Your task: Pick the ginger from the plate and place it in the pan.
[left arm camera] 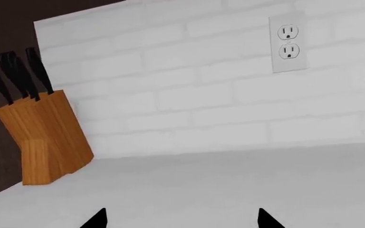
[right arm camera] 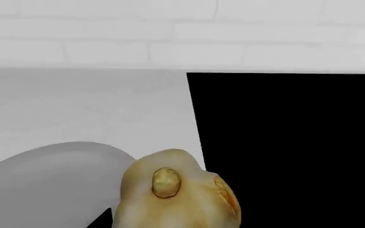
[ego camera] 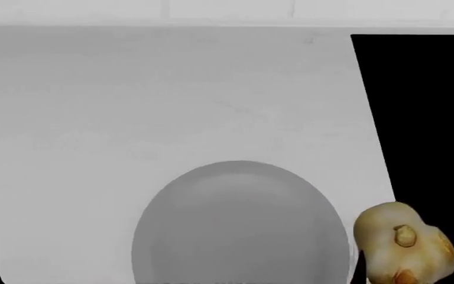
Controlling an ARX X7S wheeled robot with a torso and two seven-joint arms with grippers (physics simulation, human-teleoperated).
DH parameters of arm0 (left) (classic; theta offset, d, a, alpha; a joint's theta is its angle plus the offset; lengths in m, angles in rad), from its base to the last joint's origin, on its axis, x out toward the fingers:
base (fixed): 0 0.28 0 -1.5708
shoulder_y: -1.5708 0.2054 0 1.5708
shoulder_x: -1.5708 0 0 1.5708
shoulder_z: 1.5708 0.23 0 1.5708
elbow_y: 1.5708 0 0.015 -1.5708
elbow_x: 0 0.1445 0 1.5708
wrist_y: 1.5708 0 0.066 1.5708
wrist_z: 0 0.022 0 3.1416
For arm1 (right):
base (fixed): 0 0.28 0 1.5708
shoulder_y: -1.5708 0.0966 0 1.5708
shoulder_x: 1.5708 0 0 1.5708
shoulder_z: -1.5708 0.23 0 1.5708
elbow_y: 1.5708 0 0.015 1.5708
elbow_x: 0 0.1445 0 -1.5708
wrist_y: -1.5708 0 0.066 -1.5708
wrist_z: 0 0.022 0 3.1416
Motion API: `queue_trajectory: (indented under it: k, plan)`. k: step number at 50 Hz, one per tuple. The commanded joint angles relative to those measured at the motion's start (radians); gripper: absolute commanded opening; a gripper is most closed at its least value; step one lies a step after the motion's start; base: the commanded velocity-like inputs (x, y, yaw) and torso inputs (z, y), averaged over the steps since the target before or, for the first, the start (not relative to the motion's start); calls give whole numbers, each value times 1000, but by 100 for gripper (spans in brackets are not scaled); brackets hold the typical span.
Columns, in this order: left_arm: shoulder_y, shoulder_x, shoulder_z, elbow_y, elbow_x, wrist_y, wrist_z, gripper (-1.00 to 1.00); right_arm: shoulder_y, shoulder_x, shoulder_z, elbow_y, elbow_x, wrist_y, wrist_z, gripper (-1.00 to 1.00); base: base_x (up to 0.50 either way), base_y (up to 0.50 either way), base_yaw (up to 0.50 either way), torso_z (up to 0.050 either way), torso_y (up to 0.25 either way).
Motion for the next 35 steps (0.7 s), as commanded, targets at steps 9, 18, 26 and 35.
queue_trajectory:
  k: [9,18,26,35]
  plan:
    - [14,-14,-15,67,-16,-30,-14,100,140,277,-453,-6,-167,-383,60,-100,0,-329,0,0,0]
    - [4,-27,-8,127,-10,-82,-32,100,204,326,-577,-6,-199,-463,73,-100,0,-291,0,0,0]
    - [2,-33,-10,142,-17,-87,-42,100,221,345,-616,-6,-211,-494,77,-100,0,-289,0,0,0]
    - [-1,-43,-4,144,-21,-86,-51,100,245,360,-665,-6,-232,-518,84,-100,0,-288,0,0,0]
